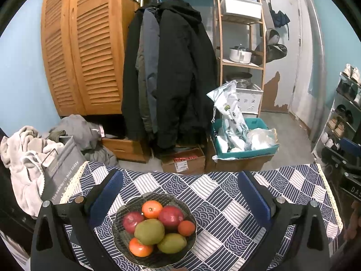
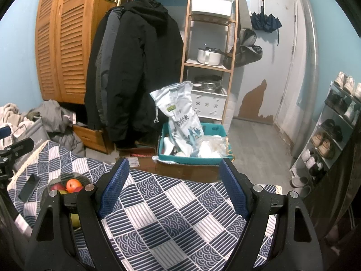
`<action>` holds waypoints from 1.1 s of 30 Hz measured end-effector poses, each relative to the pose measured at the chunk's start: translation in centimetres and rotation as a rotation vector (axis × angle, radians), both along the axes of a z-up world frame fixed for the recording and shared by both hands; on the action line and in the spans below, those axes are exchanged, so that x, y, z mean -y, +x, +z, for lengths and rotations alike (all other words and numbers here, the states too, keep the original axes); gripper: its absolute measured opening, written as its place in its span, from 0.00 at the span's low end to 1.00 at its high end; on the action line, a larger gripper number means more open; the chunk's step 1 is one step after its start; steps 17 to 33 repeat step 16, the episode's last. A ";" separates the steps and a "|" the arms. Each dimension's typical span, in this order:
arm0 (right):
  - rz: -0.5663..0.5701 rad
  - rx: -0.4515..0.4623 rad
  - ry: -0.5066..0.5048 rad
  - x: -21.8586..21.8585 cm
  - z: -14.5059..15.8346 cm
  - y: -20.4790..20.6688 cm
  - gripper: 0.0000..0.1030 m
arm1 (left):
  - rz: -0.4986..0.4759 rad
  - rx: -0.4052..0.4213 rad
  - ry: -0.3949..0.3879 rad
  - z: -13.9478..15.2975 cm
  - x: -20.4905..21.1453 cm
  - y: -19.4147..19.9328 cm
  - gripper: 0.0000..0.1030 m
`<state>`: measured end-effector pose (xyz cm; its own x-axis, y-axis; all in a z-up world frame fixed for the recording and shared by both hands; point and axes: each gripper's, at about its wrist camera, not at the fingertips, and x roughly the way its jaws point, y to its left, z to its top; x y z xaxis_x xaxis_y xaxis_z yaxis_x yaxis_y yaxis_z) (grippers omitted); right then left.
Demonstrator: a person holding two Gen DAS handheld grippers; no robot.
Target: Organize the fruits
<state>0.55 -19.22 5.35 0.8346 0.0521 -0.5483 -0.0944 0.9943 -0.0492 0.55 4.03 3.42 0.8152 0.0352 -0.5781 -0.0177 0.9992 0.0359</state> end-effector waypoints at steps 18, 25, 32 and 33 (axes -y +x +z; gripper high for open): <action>0.000 0.000 -0.003 0.0 0.0 0.1 0.78 | -0.004 -0.009 0.002 0.0 0.5 0.4 0.99; 0.000 0.000 -0.003 0.0 0.0 0.1 0.78 | -0.004 -0.009 0.002 0.0 0.5 0.4 0.99; 0.000 0.000 -0.003 0.0 0.0 0.1 0.78 | -0.004 -0.009 0.002 0.0 0.5 0.4 0.99; 0.000 0.000 -0.003 0.0 0.0 0.1 0.78 | -0.004 -0.009 0.002 0.0 0.5 0.4 0.99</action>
